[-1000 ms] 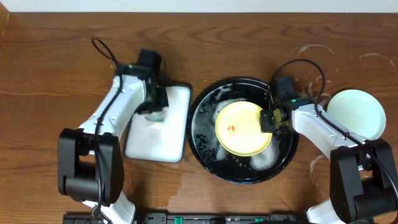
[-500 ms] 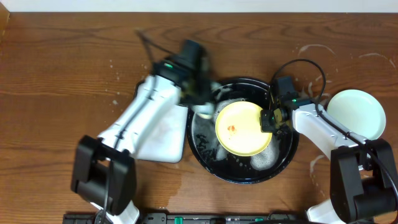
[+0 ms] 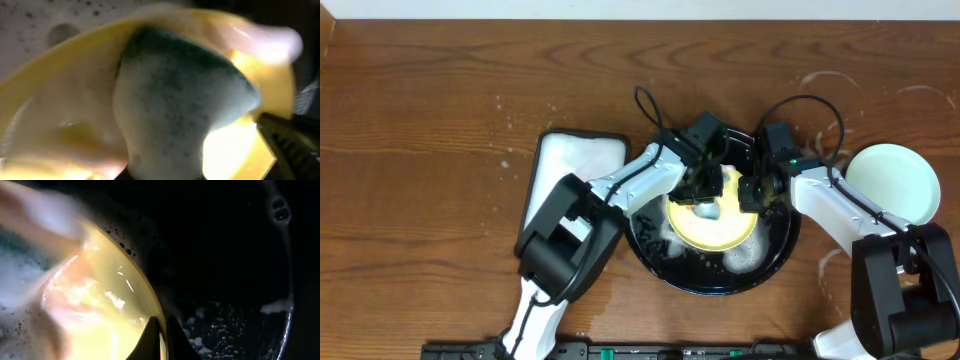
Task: Clean dirty plates on tray and stack at the side
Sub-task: 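Scrub the yellow plate with the sponge in the left gripper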
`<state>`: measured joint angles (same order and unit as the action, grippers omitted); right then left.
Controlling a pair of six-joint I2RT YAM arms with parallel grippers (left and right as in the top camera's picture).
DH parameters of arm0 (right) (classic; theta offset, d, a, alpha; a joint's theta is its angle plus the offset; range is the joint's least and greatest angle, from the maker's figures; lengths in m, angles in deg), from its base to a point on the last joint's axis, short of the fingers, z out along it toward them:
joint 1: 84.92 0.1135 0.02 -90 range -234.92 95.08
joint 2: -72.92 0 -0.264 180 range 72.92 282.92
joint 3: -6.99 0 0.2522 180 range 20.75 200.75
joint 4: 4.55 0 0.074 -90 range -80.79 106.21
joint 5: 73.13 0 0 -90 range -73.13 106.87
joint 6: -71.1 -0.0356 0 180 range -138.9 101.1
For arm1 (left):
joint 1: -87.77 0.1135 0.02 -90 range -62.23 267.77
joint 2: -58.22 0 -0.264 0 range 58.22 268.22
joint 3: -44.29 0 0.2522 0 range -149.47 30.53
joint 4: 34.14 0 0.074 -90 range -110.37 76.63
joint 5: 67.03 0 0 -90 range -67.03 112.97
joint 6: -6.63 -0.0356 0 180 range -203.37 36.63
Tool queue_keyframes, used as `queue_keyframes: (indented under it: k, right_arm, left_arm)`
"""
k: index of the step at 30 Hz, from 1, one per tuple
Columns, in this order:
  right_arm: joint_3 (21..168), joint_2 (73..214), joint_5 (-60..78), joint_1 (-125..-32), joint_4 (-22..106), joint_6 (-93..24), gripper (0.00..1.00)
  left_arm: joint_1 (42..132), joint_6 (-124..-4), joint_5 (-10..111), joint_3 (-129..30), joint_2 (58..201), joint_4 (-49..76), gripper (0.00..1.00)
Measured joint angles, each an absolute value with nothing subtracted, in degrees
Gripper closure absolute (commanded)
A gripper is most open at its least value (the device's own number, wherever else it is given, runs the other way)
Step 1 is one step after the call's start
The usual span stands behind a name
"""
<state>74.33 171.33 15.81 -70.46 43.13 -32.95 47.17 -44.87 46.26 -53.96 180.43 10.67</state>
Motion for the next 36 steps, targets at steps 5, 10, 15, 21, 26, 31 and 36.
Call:
queue_keyframes:
  k: [5,10,15,21,26,31,36]
  right_arm:
    - [74.33,171.35,15.76,-70.48,43.13,-32.9,0.99]
    - [74.33,171.35,15.54,-70.51,43.13,-32.9,0.99]
    - [74.33,171.35,15.41,-70.51,43.08,-32.9,0.99]
    - [74.33,171.44,14.25,-70.51,42.73,-32.93,0.99]
    - [74.33,171.46,14.28,-70.51,42.82,-32.93,0.99]
    - [74.33,171.46,14.32,-70.51,42.89,-32.93,0.99]
    - [74.33,171.46,14.3,-70.51,42.93,-32.95,0.99]
  left_arm:
    - [47.06,-43.03,47.72,-55.79,181.78,12.97,0.93]
    - [46.47,-44.12,40.69,-57.37,181.5,18.67,0.93]
    - [45.44,-47.05,28.14,-58.61,180.89,25.16,0.92]
    - [44.77,-48.82,23.03,-58.81,180.89,25.69,0.92]
    - [45.22,-45.78,27.57,-56.73,180.14,20.64,0.92]
    - [44.66,-42.85,35.4,-54.96,179.93,12.29,0.92]
    - [43.02,-42.42,45.45,-54.66,180.52,11.66,0.92]
